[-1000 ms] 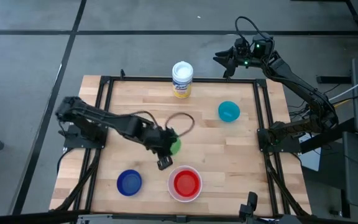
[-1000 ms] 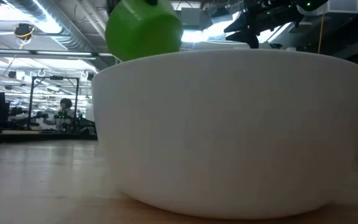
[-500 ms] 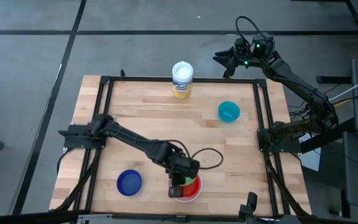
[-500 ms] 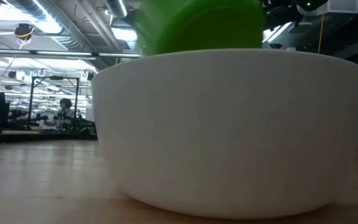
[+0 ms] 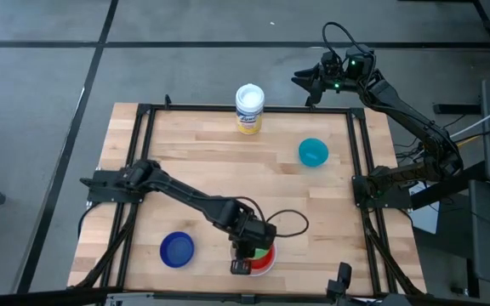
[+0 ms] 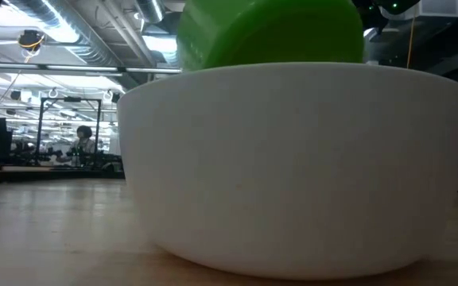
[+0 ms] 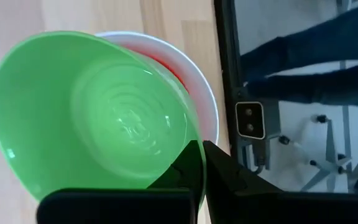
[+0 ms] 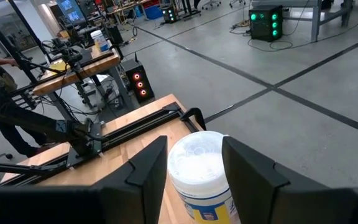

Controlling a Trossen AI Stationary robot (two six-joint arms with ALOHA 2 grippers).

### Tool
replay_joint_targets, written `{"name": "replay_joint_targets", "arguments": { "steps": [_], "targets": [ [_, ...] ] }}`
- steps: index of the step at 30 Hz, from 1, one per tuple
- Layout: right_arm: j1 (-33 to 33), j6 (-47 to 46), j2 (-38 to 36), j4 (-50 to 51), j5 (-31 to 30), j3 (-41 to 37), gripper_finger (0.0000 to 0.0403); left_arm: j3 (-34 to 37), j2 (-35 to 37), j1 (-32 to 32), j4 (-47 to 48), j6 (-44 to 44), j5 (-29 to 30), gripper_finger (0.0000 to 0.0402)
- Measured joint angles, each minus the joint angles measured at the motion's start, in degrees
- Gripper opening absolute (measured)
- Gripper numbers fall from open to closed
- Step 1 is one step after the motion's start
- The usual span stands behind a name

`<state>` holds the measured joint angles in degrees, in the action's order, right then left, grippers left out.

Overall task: Nest bowls inside each other
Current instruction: Stack the green bowl on top of the red bowl

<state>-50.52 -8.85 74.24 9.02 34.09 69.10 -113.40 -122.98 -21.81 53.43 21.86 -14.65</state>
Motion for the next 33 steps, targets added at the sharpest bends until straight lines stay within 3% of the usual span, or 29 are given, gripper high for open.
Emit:
{"name": "replay_joint_targets", "arguments": {
  "steps": [25, 33],
  "targets": [
    [0.0, -0.5, 0.0, 0.0, 0.0, 0.0, 0.0164, 2.4, -3.1, -0.2, -3.5, -2.5, 2.4, 0.0004],
    [0.0, -0.3, 0.0, 0.0, 0.4, 0.0, 0.0166, 2.4, -3.1, 0.1, -3.3, -3.4, 4.4, 0.0066]
  ]
}}
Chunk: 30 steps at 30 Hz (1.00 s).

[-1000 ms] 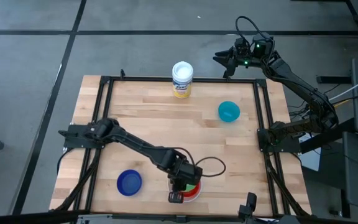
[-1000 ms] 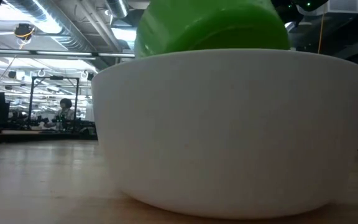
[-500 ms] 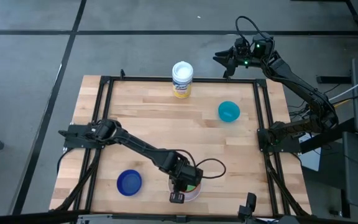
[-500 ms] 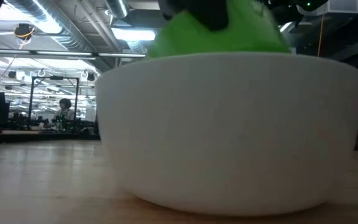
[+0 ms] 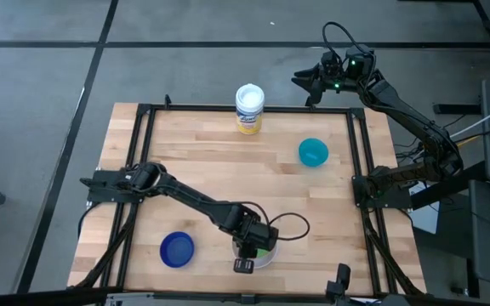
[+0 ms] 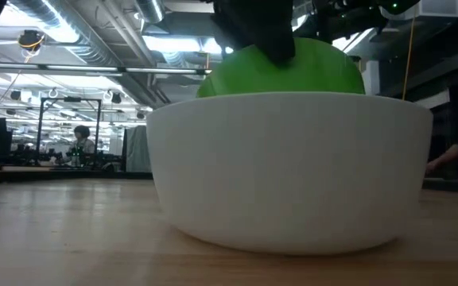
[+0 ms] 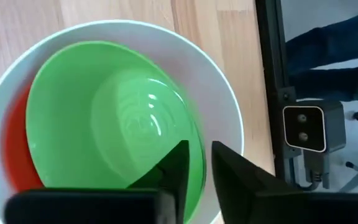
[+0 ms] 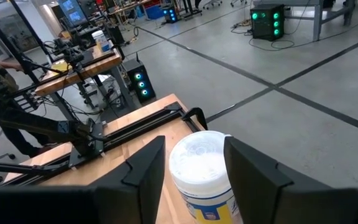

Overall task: Nest bowls inside each other
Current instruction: Stack the green bowl on top of the red bowl

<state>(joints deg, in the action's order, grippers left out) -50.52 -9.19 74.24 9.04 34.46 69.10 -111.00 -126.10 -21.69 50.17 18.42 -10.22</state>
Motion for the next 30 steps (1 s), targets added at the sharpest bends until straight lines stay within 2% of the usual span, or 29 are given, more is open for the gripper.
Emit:
{"name": "replay_joint_targets", "arguments": {
  "steps": [7, 13, 16, 19, 21, 27, 30],
  "targets": [
    [0.0, 0.0, 0.0, 0.0, 0.9, 0.0, 0.0155, 0.0, 0.0, 0.4, 3.0, -0.2, 0.2, 0.0116],
    [0.0, 0.2, 0.0, 0.0, 0.9, 0.0, 0.0159, 0.0, 0.0, 0.6, 2.9, -1.1, 2.4, 0.0128],
    [0.0, 0.2, 0.0, 0.0, 0.9, 0.0, 0.0165, 0.0, -0.3, 1.0, 2.8, -1.2, 3.1, 0.0103],
    [0.0, 0.2, 0.0, 0.0, 0.9, 0.0, 0.0169, 0.0, -0.5, 1.4, 4.8, -1.1, 3.7, 0.0038],
    [0.0, 0.2, 0.0, 0.0, 0.9, 0.0, 0.017, 0.0, -0.5, 1.7, 5.3, -1.2, 4.4, 0.0012],
    [0.0, 0.3, 0.0, 0.0, 1.4, 0.0, 0.0161, 0.0, -0.5, 2.0, 7.2, -1.1, 7.0, 0.0005],
    [0.0, 0.5, 0.0, 0.0, 1.6, 0.0, 0.0156, 0.0, -0.5, 2.0, 7.4, -1.1, 8.1, 0.0019]
  ]
}}
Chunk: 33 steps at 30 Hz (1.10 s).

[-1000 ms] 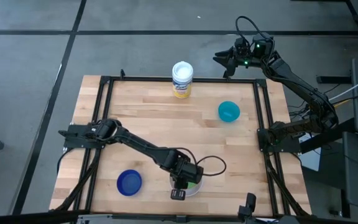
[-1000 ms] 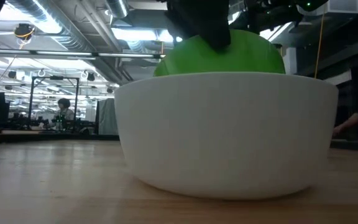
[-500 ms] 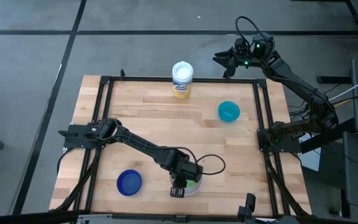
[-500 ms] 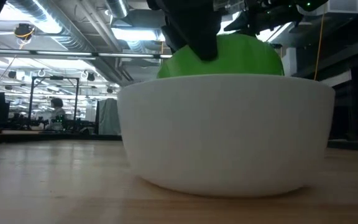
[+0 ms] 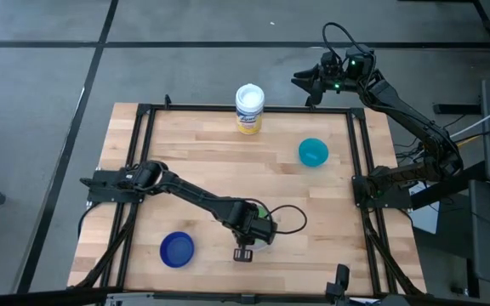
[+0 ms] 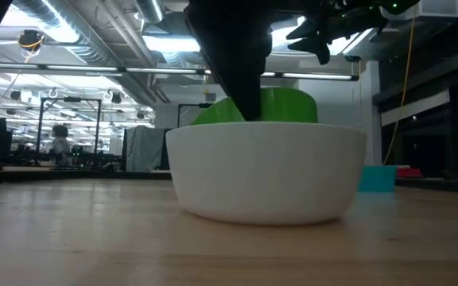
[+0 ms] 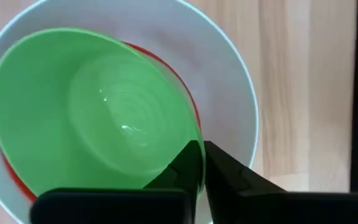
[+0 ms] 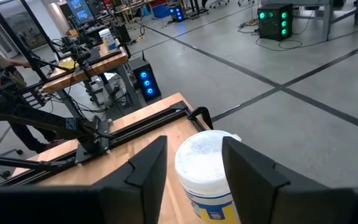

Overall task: Nest bowls inside each other
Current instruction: Stack the green bowl on top of the red bowl

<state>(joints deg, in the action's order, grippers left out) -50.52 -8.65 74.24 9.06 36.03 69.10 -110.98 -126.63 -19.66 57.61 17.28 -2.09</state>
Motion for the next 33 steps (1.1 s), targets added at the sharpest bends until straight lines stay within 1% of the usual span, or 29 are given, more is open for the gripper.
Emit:
{"name": "replay_joint_targets", "arguments": {
  "steps": [6, 12, 14, 17, 19, 21, 23, 25, 26, 27, 29, 33],
  "targets": [
    [0.0, 0.2, 0.0, 0.0, 0.4, 0.0, 0.0157, 0.0, 0.0, 0.0, 2.9, -1.4, 1.4, 0.0075],
    [0.0, 0.3, 0.0, 0.0, 0.4, 0.0, 0.0175, 0.0, 0.1, 0.2, 0.9, -1.1, 1.1, 0.0133],
    [0.0, 0.3, 0.0, 0.0, 0.4, 0.0, 0.0178, 0.0, 0.1, 0.7, 1.2, -0.7, 1.4, 0.0147],
    [0.0, 0.3, 0.0, 0.0, 0.4, 0.0, 0.0178, 0.0, 0.2, 1.6, 4.4, -1.1, 3.5, 0.0159],
    [0.0, 0.3, 0.0, 0.0, 0.4, 0.0, 0.0174, 0.0, 0.2, 2.0, 7.0, -1.9, 5.6, 0.0157],
    [0.0, 0.3, 0.0, 0.1, 0.4, 0.0, 0.0169, 0.0, 0.2, 2.3, 7.5, -2.9, 6.5, 0.0137],
    [0.0, 0.3, 0.0, 0.1, 0.4, 0.0, 0.0164, 0.0, 0.2, 2.6, 6.8, -3.4, 6.3, 0.0098],
    [0.0, 0.3, 0.0, 0.1, 0.4, 0.0, 0.0161, 0.0, 0.2, 2.9, 6.6, -3.2, 5.2, 0.0044],
    [0.0, 0.3, 0.0, 0.1, 0.4, 0.0, 0.016, 0.0, 0.2, 3.0, 6.5, -2.7, 4.9, 0.0023],
    [0.0, 0.3, 0.0, 0.1, 0.4, 0.0, 0.0159, 0.0, 0.2, 3.0, 6.5, -2.3, 4.6, 0.0014],
    [0.0, 0.3, 0.0, 0.1, 0.4, 0.0, 0.0158, 0.0, 0.2, 3.3, 6.4, -2.0, 3.8, 0.0016],
    [0.0, 0.3, 0.0, 0.1, 0.4, 0.0, 0.0163, 0.0, 0.2, 3.3, 5.5, -2.0, 3.9, 0.0048]
  ]
}}
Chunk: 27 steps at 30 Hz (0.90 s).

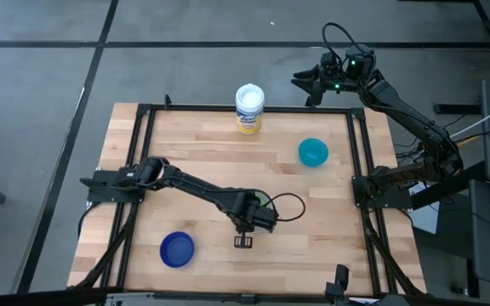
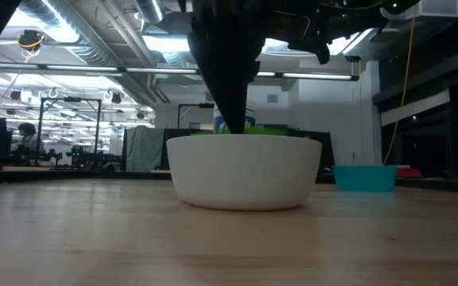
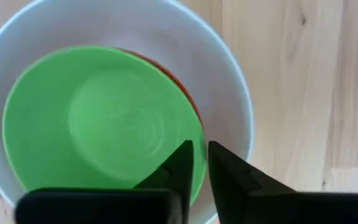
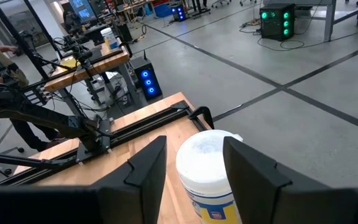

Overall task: Nest bowls inside each other
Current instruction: Stack the green bowl on top of the red bowl, then stack the dark blue bowl on top of the green bowl

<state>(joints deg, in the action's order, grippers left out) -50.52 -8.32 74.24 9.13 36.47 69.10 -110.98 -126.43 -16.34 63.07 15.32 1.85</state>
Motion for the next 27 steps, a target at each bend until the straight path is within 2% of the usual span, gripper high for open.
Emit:
{"name": "replay_joint_targets", "arguments": {
  "steps": [8, 15, 19, 23, 27],
  "targets": [
    [0.0, 0.0, 0.0, -0.1, 0.4, 0.0, 0.0176, -1.1, 0.9, 0.1, -2.1, 2.0, 0.4, 0.0109],
    [1.2, -4.3, 0.0, -5.6, 2.4, 0.0, 0.0168, -2.8, 4.3, 1.9, -3.9, 3.8, 5.4, 0.0135],
    [2.9, -8.2, 0.0, -11.2, 3.5, 0.0, 0.0161, -2.8, 10.4, 4.0, -6.4, 7.1, 11.3, 0.0136],
    [4.3, -9.1, 0.0, -10.6, 3.6, 0.0, 0.0161, -2.8, 19.9, 6.1, -4.5, 10.0, 16.1, 0.0135],
    [5.7, -9.1, 0.0, -10.4, 3.2, 0.0, 0.0169, -2.9, 29.3, 5.6, -1.2, 14.4, 20.2, 0.0135]
  ]
}}
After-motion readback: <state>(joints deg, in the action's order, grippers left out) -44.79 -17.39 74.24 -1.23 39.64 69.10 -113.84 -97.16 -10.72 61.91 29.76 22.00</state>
